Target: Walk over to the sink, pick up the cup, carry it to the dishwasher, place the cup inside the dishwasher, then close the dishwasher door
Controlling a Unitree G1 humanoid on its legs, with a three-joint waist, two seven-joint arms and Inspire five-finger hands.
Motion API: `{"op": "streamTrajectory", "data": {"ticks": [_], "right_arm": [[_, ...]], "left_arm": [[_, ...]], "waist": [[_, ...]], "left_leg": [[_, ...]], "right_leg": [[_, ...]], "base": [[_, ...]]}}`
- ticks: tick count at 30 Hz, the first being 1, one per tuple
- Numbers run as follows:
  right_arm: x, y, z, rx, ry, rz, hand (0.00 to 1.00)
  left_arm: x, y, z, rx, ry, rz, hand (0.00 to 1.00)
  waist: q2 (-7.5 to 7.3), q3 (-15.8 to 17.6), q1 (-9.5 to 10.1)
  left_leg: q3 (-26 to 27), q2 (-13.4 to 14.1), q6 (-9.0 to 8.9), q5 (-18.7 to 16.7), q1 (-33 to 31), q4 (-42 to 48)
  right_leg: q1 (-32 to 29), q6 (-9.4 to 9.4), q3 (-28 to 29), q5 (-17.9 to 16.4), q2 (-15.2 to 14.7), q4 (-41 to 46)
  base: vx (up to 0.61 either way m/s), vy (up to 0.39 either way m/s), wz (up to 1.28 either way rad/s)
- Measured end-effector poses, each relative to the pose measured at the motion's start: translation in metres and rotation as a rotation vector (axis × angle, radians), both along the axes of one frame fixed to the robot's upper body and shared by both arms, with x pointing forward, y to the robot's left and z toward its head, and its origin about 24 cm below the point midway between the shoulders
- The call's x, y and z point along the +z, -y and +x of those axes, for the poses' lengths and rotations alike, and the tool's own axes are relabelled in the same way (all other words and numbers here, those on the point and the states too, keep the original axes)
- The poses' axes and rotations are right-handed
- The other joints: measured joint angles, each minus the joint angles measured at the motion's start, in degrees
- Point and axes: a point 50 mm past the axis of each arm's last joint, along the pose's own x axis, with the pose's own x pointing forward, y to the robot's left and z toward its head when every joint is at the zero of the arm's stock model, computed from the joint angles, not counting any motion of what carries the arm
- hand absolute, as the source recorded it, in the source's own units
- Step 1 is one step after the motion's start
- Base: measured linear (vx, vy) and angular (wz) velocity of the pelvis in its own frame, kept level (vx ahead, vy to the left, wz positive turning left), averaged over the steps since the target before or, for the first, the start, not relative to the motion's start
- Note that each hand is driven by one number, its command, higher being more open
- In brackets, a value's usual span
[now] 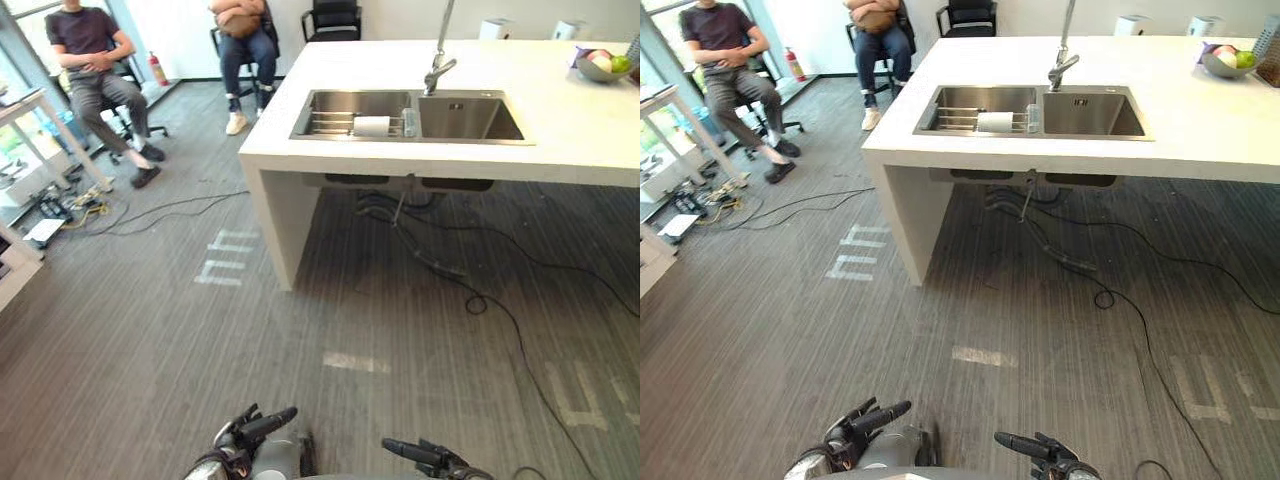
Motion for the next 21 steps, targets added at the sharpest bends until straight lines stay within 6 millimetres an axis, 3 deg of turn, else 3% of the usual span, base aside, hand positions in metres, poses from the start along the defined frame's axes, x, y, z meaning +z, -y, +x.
{"op": "streamTrajectory", "data": {"ticks": [1, 3, 4, 5, 6, 8, 9, 10, 11, 12, 14, 16, 18, 19, 20, 21], "right_arm": [[0.000, -0.002, 0.002, 0.013, 0.003, 0.002, 1.00], [0.001, -0.005, 0.008, 0.054, 0.008, -0.003, 1.00], [0.001, -0.005, 0.010, 0.070, 0.005, -0.004, 1.00], [0.002, -0.005, 0.009, 0.070, 0.003, -0.001, 1.00], [0.002, -0.004, 0.009, 0.068, 0.009, 0.001, 1.00], [0.004, -0.003, 0.008, 0.045, 0.025, 0.005, 1.00], [0.005, -0.002, 0.011, 0.039, 0.042, 0.002, 1.00], [0.007, -0.002, 0.015, 0.036, 0.067, -0.002, 1.00], [0.011, 0.002, 0.021, 0.023, 0.098, -0.013, 1.00], [0.012, 0.005, 0.023, 0.003, 0.113, -0.020, 1.00], [0.014, 0.006, 0.027, -0.007, 0.133, -0.028, 1.00], [0.015, 0.007, 0.032, -0.026, 0.161, -0.032, 1.00], [0.017, 0.009, 0.038, -0.029, 0.179, -0.054, 1.00], [0.016, 0.010, 0.035, -0.026, 0.168, -0.057, 1.00], [0.013, 0.006, 0.026, -0.028, 0.133, -0.045, 1.00], [0.010, 0.004, 0.018, -0.031, 0.104, -0.033, 1.00]], "left_arm": [[0.002, 0.001, 0.005, -0.008, 0.026, 0.024, 1.00], [0.006, 0.001, 0.014, -0.045, 0.071, 0.101, 1.00], [0.009, 0.001, 0.019, -0.076, 0.094, 0.152, 1.00], [0.012, 0.003, 0.025, -0.099, 0.120, 0.193, 1.00], [0.019, 0.005, 0.036, -0.117, 0.165, 0.235, 1.00], [0.043, 0.007, 0.065, -0.146, 0.314, 0.366, 1.00], [0.055, 0.007, 0.077, -0.134, 0.390, 0.426, 1.00], [0.067, 0.009, 0.088, -0.114, 0.465, 0.476, 1.00], [0.085, 0.010, 0.101, -0.084, 0.569, 0.557, 1.00], [0.104, 0.013, 0.110, -0.045, 0.684, 0.616, 1.00], [0.134, 0.016, 0.123, 0.004, 0.864, 0.703, 1.00], [0.164, 0.019, 0.135, 0.065, 1.017, 0.731, 1.00], [0.187, 0.018, 0.143, 0.134, 1.118, 0.688, 1.00], [0.200, 0.014, 0.145, 0.159, 1.176, 0.675, 1.00], [0.210, 0.013, 0.144, 0.151, 1.233, 0.674, 1.00], [0.215, 0.011, 0.143, 0.149, 1.259, 0.674, 1.00]], "waist": [[-0.78, 0.3, -0.11], [-1.74, 0.4, -0.38], [-2.51, 0.3, -0.42], [-2.91, 0.1, -0.61], [-3.21, 0.0, -0.68], [-4.41, -0.8, -0.80], [-4.71, -1.1, -1.13], [-4.91, -1.2, -1.44], [-4.66, -1.2, -2.02], [-4.11, -1.6, -2.58], [-4.09, -1.7, -2.67], [-3.41, -1.2, -2.84], [-1.54, -0.1, -3.20], [-0.86, 0.3, -3.42], [-1.12, 0.1, -3.38], [-1.80, 0.1, -3.39]], "left_leg": [[0.6, -0.7, 0.03, 0.0, -0.1, 1.1], [2.4, -3.0, 2.78, -0.3, 0.7, 0.6], [3.4, -4.6, 4.41, -1.8, 1.8, 0.7], [3.6, -5.8, 4.91, -3.7, 2.4, 1.5], [3.6, -7.0, 5.58, -5.3, 3.1, 2.2], [3.0, -10.2, 7.16, -7.9, 6.9, 1.1], [2.5, -11.1, 7.72, -8.5, 9.3, -0.2], [2.0, -11.8, 7.82, -9.1, 11.7, -1.5], [1.1, -12.2, 7.66, -9.8, 15.6, -3.7], [0.3, -11.9, 7.83, -9.8, 19.1, -6.4], [-0.2, -10.9, 7.30, -10.0, 23.8, -9.4], [-0.6, -9.2, 5.99, -10.8, 26.7, -10.3], [-0.7, -6.4, 3.92, -12.0, 29.4, -10.0], [-0.7, -4.7, 2.15, -13.1, 31.5, -9.8], [-0.8, -3.8, 0.31, -14.2, 33.4, -9.9], [-0.9, -3.9, -0.85, -15.1, 34.6, -9.9]], "right_leg": [[-0.5, -0.07, 1.1, 0.1, -1.3, 1.3], [-4.8, 0.21, 2.7, 0.4, -4.3, 9.4], [-6.7, 1.22, 3.7, 1.0, -6.2, 14.3], [-7.9, 2.58, 4.2, 1.8, -7.5, 18.5], [-9.2, 4.66, 4.1, 3.3, -8.6, 22.7], [-14.0, 6.35, 3.9, 10.9, -11.5, 36.3], [-16.7, 6.26, 4.0, 15.2, -12.8, 43.8], [-20.5, 5.43, 3.5, 14.7, -14.1, 53.1], [-25.1, 1.61, 1.0, 12.0, -15.7, 63.1], [-28.9, -0.23, -1.2, 9.2, -15.6, 67.7], [-33.7, -0.20, -4.5, 4.6, -14.2, 66.0], [-37.5, -0.12, -8.0, 0.2, -11.8, 58.1], [-39.3, -0.11, -12.0, -1.6, -8.4, 45.3], [-39.7, 0.27, -13.1, 0.1, -5.9, 34.2], [-39.1, 0.40, -12.4, 5.8, -3.8, 21.9], [-38.7, 0.38, -11.5, 9.6, -3.2, 16.1]], "base": [[0.46, 0.317, -0.31], [0.50, 0.331, -0.20], [0.45, 0.285, -0.06], [0.54, 0.321, 0.07], [0.43, 0.230, 0.24], [0.43, 0.205, 0.29], [0.42, 0.162, 0.20], [0.49, 0.173, 0.16], [0.47, 0.148, 0.15], [0.40, 0.104, 0.12], [0.41, 0.020, 0.05], [0.41, -0.080, 0.00], [0.40, -0.159, -0.06], [0.42, -0.185, 0.00], [0.55, -0.263, 0.08], [0.51, -0.276, 0.13]]}}
